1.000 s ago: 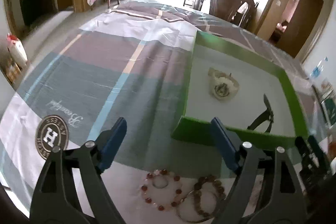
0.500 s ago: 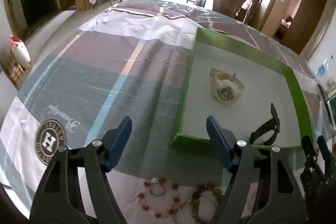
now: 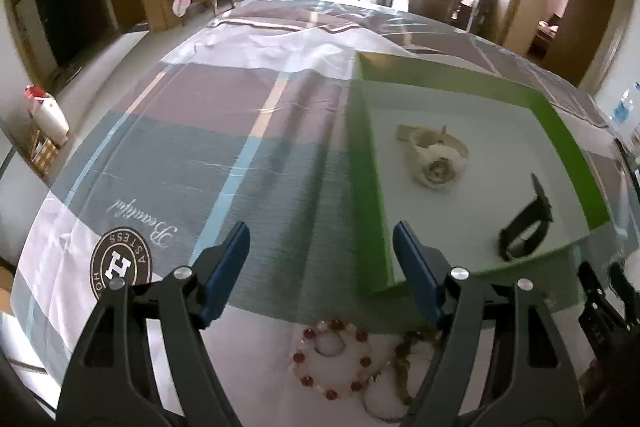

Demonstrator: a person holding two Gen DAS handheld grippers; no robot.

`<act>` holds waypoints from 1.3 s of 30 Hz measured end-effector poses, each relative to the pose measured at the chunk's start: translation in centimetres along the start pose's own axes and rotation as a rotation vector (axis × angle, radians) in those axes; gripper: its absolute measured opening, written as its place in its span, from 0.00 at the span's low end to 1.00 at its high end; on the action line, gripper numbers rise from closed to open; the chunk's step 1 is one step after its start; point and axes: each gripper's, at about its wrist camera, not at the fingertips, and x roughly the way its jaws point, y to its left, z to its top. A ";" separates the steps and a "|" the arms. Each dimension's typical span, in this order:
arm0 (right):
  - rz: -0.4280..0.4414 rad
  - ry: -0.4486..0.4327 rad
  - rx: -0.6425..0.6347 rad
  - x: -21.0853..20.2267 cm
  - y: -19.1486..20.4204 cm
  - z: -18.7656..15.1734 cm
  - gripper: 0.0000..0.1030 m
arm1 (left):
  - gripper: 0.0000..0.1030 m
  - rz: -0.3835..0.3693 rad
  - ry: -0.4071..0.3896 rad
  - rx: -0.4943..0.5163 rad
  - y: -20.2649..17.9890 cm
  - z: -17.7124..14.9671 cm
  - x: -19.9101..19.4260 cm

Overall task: Organize jewelry
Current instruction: 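Move the silver charms over the green box and open the right tool, then grasp the pink bead bracelet with the right tool while the left tool grasps the dark bead bracelet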

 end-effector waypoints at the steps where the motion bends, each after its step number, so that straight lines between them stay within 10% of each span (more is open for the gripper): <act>1: -0.021 -0.011 -0.011 0.0 0.1 -0.1 0.80 | 0.72 0.005 -0.001 0.000 -0.1 0.0 0.2; 9: 0.404 0.224 0.071 0.3 0.5 -0.5 0.80 | 0.72 0.003 -0.051 0.069 -0.1 -1.9 -3.7; 14: 0.419 0.278 -0.036 0.6 3.6 -1.0 0.39 | 0.72 -0.021 0.012 0.129 -0.3 -5.4 -3.9; 36: 0.410 0.279 -0.215 -5.4 4.6 -6.7 0.34 | 0.64 -0.103 0.128 0.230 -3.4 -10.2 -2.2; 39: 0.421 0.270 -0.206 -5.2 4.6 -6.7 0.15 | 0.57 -0.091 0.125 0.247 -4.2 -10.2 -1.7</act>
